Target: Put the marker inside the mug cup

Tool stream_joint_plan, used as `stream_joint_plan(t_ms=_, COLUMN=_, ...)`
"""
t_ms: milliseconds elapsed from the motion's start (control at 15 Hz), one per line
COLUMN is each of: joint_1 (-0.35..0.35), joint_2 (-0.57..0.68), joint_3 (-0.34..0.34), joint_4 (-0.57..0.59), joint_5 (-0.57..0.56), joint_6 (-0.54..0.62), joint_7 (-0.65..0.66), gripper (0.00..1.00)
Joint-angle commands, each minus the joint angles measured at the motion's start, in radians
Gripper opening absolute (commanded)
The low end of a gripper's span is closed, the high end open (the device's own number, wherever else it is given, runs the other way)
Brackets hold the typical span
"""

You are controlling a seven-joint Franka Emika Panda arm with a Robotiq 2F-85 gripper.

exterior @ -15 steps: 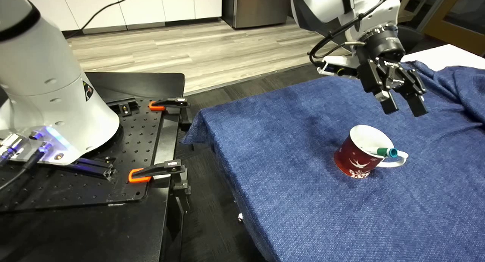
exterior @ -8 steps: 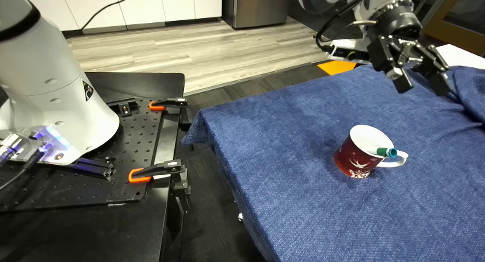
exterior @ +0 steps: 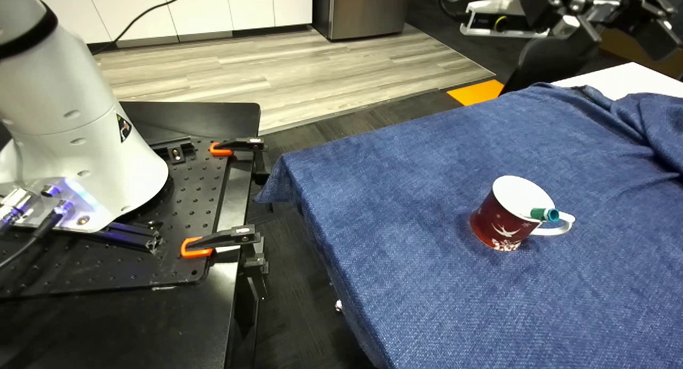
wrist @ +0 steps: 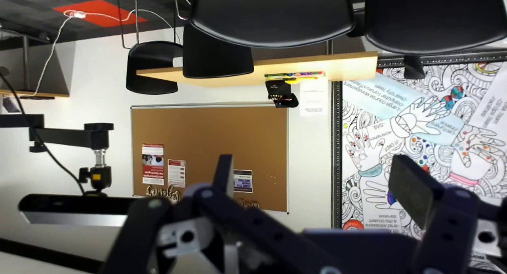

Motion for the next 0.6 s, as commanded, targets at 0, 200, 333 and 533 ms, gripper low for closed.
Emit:
stream_joint_plan(t_ms=0, joint_1=0.001, joint_2=-0.118, joint_3=0.041, joint_4=-0.113, joint_5=-0.008, joint_6=-0.030, joint_7=0.066, gripper=1.00)
stream_joint_plan(t_ms=200, joint_1=-0.013, joint_2=-0.085, joint_3=0.056, joint_4=-0.073, joint_5=-0.003, joint_6=-0.020, joint_7=0.036, gripper=1.00)
stream_joint_plan(t_ms=333, joint_1=-0.013, joint_2=-0.104, joint_3=0.060, joint_4=-0.093, joint_5=-0.003, joint_6=-0.020, joint_7=0.039, gripper=1.00)
stream_joint_plan(t_ms=533, joint_1=-0.014, joint_2=-0.106, joint_3=0.060, joint_4=-0.099, joint_5=-0.003, joint_6=-0.020, joint_7=0.042, gripper=1.00)
